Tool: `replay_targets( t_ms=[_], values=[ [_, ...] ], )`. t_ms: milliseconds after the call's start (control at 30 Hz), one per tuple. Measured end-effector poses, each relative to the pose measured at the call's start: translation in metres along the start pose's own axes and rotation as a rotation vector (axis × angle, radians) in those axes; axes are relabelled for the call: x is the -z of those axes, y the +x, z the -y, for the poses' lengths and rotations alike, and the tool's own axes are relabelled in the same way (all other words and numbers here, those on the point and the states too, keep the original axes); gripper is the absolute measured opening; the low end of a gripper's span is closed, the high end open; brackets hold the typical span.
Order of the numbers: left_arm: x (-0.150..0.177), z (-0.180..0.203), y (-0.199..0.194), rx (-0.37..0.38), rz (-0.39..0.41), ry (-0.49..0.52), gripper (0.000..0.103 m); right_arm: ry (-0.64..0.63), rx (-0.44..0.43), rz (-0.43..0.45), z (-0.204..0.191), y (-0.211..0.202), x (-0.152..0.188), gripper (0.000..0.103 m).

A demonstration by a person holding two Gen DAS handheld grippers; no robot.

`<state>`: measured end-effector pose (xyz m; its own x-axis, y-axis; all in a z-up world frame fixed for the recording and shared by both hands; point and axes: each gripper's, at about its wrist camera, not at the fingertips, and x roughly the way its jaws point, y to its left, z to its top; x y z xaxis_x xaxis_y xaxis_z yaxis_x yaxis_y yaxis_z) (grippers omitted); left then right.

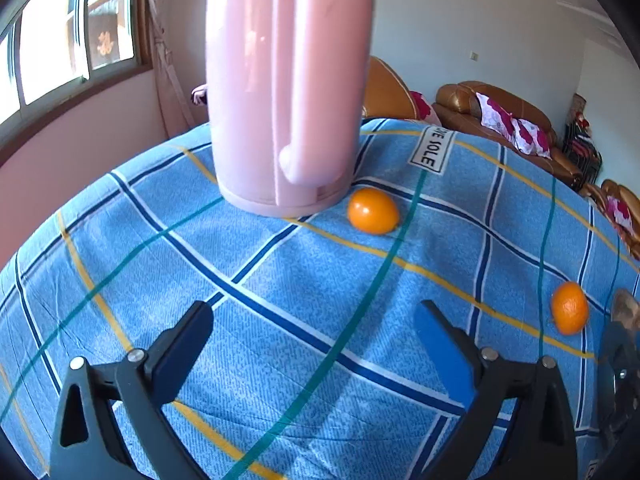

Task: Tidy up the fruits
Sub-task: 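Grasp the small tangerine by the pink kettle with the left tool while the right tool grasps an orange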

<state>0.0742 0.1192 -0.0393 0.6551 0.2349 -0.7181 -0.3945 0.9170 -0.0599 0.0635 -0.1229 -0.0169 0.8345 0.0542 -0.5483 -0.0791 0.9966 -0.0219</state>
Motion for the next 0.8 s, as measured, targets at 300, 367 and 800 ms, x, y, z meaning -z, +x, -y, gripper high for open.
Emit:
replay_targets(
  t_ms=[300,367,800],
  values=[
    [-0.004,-0.025,0.018,0.062,-0.031,-0.295,0.088,0.022,-0.072,-0.241,-0.006,0.083,-0.017,0.07],
    [-0.007,-0.021,0.02,0.059,-0.004,-0.336,0.088,0.023,-0.07,-0.268,-0.006,0.088,-0.018,0.064],
    [-0.029,0.042,0.063,-0.036,0.004,-0.435,0.074,0.035,-0.089,-0.256,0.004,0.08,-0.016,0.051]
  ],
)
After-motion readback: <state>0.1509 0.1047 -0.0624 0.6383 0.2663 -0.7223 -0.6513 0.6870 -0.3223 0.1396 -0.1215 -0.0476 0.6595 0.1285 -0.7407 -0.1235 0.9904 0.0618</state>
